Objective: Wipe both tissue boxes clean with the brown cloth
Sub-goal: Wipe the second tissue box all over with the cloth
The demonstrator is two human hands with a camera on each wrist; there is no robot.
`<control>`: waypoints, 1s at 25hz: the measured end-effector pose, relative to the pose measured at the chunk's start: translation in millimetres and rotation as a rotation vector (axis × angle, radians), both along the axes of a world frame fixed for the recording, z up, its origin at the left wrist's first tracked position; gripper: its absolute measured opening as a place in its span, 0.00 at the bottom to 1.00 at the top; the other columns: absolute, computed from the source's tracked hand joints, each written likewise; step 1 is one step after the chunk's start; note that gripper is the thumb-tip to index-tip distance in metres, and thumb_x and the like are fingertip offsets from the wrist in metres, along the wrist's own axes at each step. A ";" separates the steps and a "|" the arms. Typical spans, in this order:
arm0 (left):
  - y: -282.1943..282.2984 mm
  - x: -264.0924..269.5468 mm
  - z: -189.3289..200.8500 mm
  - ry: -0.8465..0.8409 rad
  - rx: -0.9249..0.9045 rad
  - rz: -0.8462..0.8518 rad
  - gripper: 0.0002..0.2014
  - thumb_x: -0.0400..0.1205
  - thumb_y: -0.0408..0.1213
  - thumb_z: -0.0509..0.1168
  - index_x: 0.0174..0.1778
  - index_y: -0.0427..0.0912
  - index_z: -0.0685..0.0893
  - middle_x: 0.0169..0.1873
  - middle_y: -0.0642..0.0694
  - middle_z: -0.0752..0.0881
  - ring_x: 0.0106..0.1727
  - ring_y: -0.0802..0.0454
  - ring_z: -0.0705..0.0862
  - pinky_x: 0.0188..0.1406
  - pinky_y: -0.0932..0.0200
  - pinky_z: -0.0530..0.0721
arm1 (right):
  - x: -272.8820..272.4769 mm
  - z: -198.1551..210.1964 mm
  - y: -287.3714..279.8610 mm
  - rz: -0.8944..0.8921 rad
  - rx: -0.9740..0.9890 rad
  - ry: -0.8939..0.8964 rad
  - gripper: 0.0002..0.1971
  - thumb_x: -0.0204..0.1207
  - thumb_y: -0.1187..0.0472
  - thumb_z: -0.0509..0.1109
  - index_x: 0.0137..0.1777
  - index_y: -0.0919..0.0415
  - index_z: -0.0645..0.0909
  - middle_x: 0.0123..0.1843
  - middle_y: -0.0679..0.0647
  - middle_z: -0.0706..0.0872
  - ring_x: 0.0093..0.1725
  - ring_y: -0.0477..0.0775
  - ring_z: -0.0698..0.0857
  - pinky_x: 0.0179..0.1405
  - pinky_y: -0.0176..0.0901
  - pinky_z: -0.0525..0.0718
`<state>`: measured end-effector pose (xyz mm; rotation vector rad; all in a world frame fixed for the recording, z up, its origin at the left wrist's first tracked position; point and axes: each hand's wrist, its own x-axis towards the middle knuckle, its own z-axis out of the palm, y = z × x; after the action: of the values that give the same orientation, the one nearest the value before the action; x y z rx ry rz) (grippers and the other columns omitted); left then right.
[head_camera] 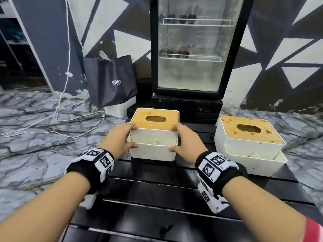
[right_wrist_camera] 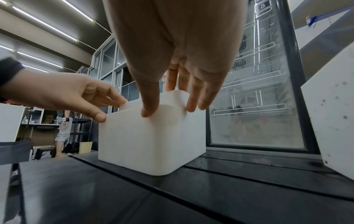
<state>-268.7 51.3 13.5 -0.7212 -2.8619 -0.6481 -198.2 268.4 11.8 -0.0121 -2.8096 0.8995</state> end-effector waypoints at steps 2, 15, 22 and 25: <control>-0.4 -1.8 -1.4 0.011 -0.007 -0.003 0.31 0.72 0.37 0.76 0.71 0.41 0.75 0.71 0.47 0.76 0.69 0.47 0.76 0.69 0.59 0.68 | -1.3 -0.6 0.2 0.002 0.000 0.007 0.25 0.65 0.60 0.77 0.58 0.53 0.70 0.57 0.48 0.76 0.52 0.50 0.76 0.50 0.41 0.72; 4.9 24.2 6.4 0.003 -0.179 0.056 0.30 0.79 0.43 0.68 0.76 0.46 0.64 0.78 0.50 0.66 0.78 0.47 0.65 0.80 0.48 0.56 | 16.8 5.5 -8.8 0.005 -0.007 -0.059 0.29 0.68 0.62 0.75 0.66 0.54 0.66 0.67 0.52 0.74 0.63 0.55 0.77 0.59 0.44 0.77; 47.1 67.6 20.0 0.066 -0.294 -0.047 0.39 0.81 0.51 0.61 0.83 0.46 0.47 0.83 0.49 0.44 0.83 0.52 0.50 0.82 0.47 0.46 | 68.9 34.7 30.4 0.074 -0.031 -0.044 0.41 0.69 0.59 0.75 0.78 0.47 0.57 0.83 0.45 0.49 0.80 0.47 0.58 0.70 0.33 0.59; 94.4 87.3 23.6 0.010 -0.229 -0.163 0.37 0.81 0.50 0.62 0.82 0.47 0.51 0.83 0.50 0.50 0.82 0.50 0.55 0.82 0.49 0.52 | 99.6 45.0 81.6 -0.025 0.051 0.017 0.35 0.70 0.57 0.74 0.76 0.49 0.63 0.81 0.48 0.58 0.79 0.48 0.59 0.73 0.37 0.57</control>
<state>-181.4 145.7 37.0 -0.9948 -2.9198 -0.3337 -98.6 350.0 56.8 -0.0327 -2.8093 0.8190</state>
